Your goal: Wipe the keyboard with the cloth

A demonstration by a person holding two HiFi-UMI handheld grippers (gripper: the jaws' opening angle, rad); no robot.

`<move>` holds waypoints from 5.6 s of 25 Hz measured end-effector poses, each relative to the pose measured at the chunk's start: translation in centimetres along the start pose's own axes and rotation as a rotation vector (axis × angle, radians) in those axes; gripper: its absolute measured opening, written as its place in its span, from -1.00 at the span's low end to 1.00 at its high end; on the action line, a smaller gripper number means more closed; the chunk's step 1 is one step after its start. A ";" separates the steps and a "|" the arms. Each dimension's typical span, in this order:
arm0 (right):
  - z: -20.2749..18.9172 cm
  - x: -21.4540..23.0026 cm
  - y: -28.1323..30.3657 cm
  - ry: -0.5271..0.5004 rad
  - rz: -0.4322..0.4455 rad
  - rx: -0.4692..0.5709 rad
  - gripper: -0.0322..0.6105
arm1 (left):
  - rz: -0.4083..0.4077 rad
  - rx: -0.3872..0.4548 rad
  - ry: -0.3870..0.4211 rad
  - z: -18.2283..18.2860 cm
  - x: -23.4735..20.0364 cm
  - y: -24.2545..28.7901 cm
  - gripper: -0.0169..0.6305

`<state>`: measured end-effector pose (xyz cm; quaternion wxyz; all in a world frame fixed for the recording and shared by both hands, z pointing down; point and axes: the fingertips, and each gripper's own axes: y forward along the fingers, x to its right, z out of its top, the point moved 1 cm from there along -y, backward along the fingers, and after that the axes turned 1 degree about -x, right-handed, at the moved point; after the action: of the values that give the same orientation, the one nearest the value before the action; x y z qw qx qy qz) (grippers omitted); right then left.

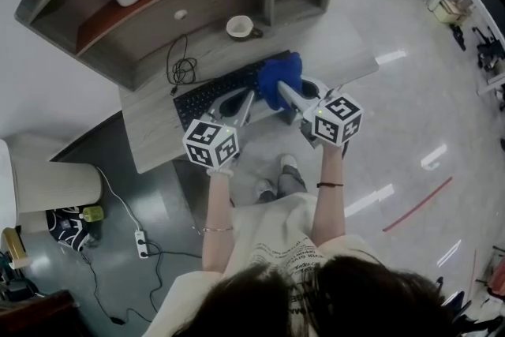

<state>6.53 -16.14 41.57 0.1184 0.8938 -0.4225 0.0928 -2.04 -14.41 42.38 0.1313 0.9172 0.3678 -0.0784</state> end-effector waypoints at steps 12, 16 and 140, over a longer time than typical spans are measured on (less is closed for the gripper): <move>0.6 5.9 1.7 0.028 0.032 -0.053 -0.74 | 0.023 -0.014 -0.045 0.5 -1.2 5.1 -0.96; 1.0 7.7 2.2 0.019 0.045 -0.073 -0.74 | 0.031 -0.021 -0.059 0.5 -1.7 6.7 -0.96; -9.3 12.0 9.7 0.222 -0.096 -0.331 -0.74 | 0.122 -0.197 -0.350 -9.0 -10.5 6.2 -0.96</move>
<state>5.88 -28.15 54.92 0.3137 0.8656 -0.3732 0.1145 -4.78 -22.91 54.57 0.2865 0.8930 0.2891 -0.1921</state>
